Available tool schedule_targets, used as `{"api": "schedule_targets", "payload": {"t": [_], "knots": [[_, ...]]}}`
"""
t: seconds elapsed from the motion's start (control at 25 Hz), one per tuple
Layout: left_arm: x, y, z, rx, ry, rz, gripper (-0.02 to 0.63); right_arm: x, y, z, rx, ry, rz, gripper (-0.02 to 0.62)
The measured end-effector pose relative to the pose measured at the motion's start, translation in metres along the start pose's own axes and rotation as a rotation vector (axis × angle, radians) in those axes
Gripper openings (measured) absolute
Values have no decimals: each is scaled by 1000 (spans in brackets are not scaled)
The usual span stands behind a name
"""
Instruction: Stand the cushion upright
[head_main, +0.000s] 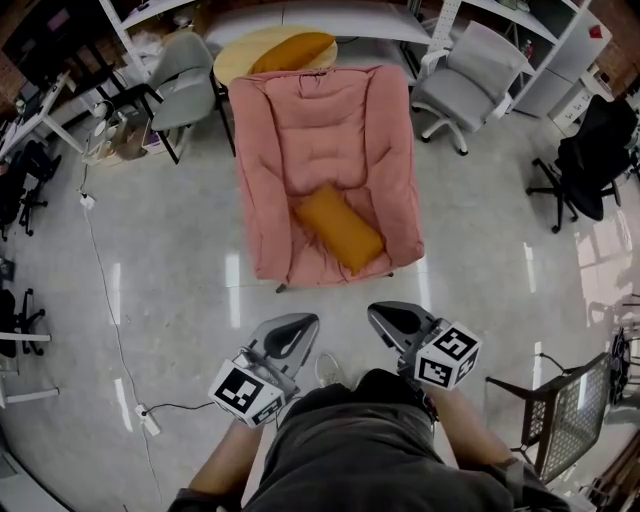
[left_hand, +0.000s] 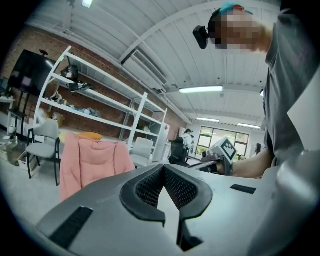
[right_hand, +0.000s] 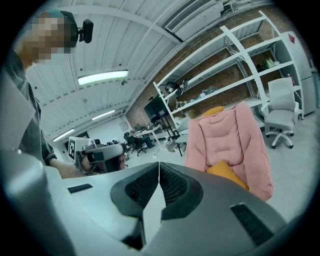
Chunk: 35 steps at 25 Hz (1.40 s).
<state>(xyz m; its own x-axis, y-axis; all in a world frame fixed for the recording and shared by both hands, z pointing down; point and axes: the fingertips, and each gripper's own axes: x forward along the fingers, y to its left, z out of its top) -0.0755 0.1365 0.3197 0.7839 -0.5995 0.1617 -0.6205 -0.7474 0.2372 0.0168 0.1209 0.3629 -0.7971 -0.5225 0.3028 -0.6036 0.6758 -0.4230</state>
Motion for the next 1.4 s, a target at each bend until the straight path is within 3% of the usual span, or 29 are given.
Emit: {"api": "schedule_targets", "payload": {"t": [0.28,0.48,0.72,0.88,0.92,1.0,1.24,1.4], "knots": [[33,42,-12,-32,48,16,11,39,-63,-8,53,18,-29,17],[78,82,-31,-51,102,39,11,80,-136,-30,63,85,-50,17],[137,135,-75,-101,192,78,11,140,-253,-104,129,234,-104,17],[152,156,-108,-157,263,94,11,166,-307,-177,250,330,-179,18],[151,162,-116,-170,278,96,11,173,-320,-195,293,349,-209,31],[152,172,-131,-189,305,102,11,187,-348,-230,391,374,-271,168],[161,190,-162,-271,353,153,11,200,-424,-308,610,400,-399,212],[165,198,-168,-293,369,175,11,210,-434,-333,669,415,-351,219]]}}
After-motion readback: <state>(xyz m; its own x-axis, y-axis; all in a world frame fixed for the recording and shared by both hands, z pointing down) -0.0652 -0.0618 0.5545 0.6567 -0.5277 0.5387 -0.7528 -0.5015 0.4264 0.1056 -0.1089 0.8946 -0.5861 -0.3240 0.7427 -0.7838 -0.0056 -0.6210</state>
